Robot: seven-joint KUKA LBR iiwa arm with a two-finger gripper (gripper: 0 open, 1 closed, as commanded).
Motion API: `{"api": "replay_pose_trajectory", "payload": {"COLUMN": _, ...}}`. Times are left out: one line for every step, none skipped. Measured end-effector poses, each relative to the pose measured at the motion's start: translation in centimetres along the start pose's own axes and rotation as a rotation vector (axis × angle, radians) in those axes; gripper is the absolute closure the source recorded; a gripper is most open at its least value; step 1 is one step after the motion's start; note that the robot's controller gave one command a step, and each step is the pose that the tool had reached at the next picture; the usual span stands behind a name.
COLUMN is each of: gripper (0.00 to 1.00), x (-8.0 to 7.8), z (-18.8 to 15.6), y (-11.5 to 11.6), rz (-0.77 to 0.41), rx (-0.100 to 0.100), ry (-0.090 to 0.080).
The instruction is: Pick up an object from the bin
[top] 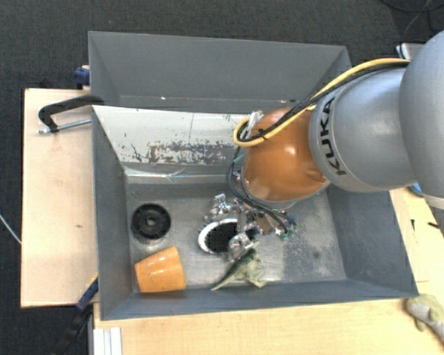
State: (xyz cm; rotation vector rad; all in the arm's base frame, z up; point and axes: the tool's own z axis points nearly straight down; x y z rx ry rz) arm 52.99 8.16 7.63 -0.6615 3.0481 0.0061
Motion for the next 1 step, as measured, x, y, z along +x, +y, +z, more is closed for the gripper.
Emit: {"api": "replay_pose_trajectory", "payload": {"gripper": 1.0, "x": -0.8, "z": -14.05, "y": -0.72, "rz": -0.071, "rx": 0.002, "ry": 0.009}}
